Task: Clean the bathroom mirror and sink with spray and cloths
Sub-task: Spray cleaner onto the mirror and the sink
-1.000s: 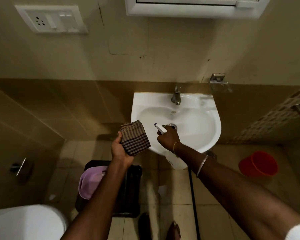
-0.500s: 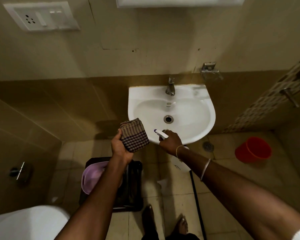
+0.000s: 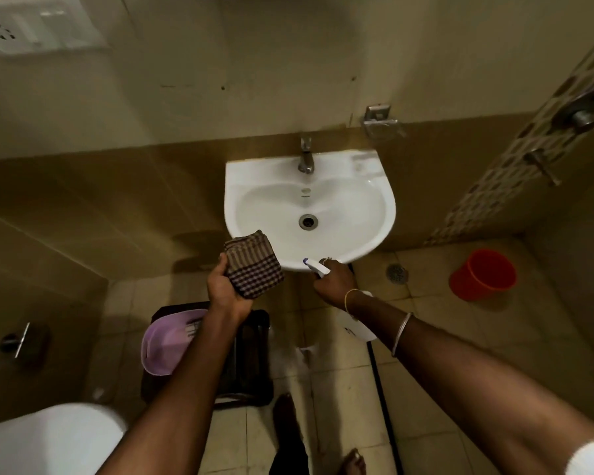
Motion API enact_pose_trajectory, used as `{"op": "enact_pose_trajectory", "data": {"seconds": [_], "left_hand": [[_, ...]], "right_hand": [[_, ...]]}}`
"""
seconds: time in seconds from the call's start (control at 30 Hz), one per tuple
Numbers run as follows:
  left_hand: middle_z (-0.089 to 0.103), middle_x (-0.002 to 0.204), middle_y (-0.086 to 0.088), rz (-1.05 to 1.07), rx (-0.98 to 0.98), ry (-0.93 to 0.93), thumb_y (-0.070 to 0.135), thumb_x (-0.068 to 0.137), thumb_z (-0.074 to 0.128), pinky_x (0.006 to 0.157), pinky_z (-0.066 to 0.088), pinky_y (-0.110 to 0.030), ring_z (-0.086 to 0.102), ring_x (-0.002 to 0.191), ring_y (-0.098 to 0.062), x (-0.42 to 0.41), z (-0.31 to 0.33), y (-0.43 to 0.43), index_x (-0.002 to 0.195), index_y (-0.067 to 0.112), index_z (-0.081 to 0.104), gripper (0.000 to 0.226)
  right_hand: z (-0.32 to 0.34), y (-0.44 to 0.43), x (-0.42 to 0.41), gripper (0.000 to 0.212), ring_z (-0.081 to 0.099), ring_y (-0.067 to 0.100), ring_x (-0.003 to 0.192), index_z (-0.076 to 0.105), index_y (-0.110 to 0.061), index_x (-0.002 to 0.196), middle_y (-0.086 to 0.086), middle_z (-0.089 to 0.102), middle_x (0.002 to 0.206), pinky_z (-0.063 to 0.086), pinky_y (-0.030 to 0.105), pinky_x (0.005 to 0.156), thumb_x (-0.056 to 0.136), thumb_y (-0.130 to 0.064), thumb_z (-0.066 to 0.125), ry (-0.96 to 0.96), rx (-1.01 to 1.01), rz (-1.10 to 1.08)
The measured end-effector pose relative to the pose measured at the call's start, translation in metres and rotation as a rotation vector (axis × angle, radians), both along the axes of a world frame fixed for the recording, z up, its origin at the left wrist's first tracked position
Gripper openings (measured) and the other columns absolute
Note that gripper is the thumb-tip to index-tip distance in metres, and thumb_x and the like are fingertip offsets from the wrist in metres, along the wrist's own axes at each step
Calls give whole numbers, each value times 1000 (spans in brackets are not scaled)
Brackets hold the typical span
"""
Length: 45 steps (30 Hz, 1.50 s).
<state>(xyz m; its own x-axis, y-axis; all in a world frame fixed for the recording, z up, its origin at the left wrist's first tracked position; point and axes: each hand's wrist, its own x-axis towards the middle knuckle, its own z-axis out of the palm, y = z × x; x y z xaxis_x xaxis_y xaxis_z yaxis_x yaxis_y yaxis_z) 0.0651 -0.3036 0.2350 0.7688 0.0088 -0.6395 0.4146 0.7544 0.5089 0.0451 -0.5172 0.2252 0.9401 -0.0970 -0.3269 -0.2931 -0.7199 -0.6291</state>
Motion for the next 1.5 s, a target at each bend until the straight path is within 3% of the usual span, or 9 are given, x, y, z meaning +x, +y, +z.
{"op": "enact_pose_trajectory", "data": {"seconds": [0.17, 0.27, 0.37, 0.53, 0.67, 0.97, 1.13, 1.3, 1.5], "left_hand": [[67, 135, -18, -15, -6, 4, 47, 107, 35, 109, 46, -62, 61, 127, -40, -20, 3, -20, 141, 15, 58, 52], [67, 135, -17, -10, 0, 5, 46, 108, 36, 107, 48, -60, 62, 126, -39, -28, 6, -33, 140, 16, 59, 50], [68, 134, -17, -17, -1, -7, 46, 107, 36, 109, 46, -61, 62, 126, -39, -35, 9, -45, 140, 16, 60, 49], [68, 134, -17, -25, 13, -14, 46, 107, 38, 106, 49, -59, 62, 126, -39, -38, 13, -59, 139, 16, 60, 49], [68, 134, -16, -34, -7, -29, 44, 106, 41, 108, 47, -60, 63, 126, -38, -37, 18, -70, 136, 16, 63, 46], [69, 132, -16, -111, -47, -73, 43, 107, 40, 108, 46, -62, 62, 125, -39, -20, 39, -102, 134, 16, 62, 45], [69, 132, -16, -152, -55, -88, 44, 107, 39, 107, 47, -59, 62, 125, -38, -14, 49, -118, 132, 15, 64, 46], [66, 137, -16, -174, -58, -81, 44, 106, 41, 112, 43, -60, 60, 128, -39, -7, 55, -125, 137, 15, 62, 48], [69, 132, -16, -170, -36, -70, 43, 106, 43, 98, 53, -55, 63, 123, -38, -3, 56, -121, 130, 14, 65, 44]], "right_hand": [[1, -33, -20, 30, 66, 30, 102, 73, -15, 111, 9, 71, 104, 39, 21, 76, 87, -3, 59, -23, 70, -82], [2, -50, -25, 19, 65, 34, 93, 61, -20, 83, 10, 63, 91, 38, 25, 67, 83, -1, 58, 6, 76, -163], [2, -66, -26, 29, 63, 36, 91, 48, -27, 71, 14, 61, 92, 41, 31, 68, 85, -4, 57, -2, 77, -264], [0, -86, -20, 3, 66, 43, 93, 58, -11, 87, 21, 67, 97, 54, 45, 76, 88, -14, 58, -30, 72, -386], [-4, -97, -14, 13, 66, 40, 95, 61, -9, 100, 18, 68, 101, 57, 46, 81, 88, -16, 61, -26, 122, -470], [5, -114, -2, 21, 65, 37, 95, 63, -6, 106, 15, 67, 101, 56, 43, 81, 88, -16, 61, -58, 261, -672], [14, -125, 7, 39, 67, 36, 95, 69, -9, 111, 13, 70, 103, 59, 45, 83, 76, -23, 56, -64, 320, -746], [24, -133, 19, 24, 68, 34, 93, 70, -5, 106, 12, 70, 102, 53, 34, 74, 87, -17, 62, -97, 375, -808], [48, -130, 48, 17, 65, 34, 95, 63, -7, 105, 13, 67, 101, 56, 42, 87, 88, -8, 60, -135, 359, -815]]}}
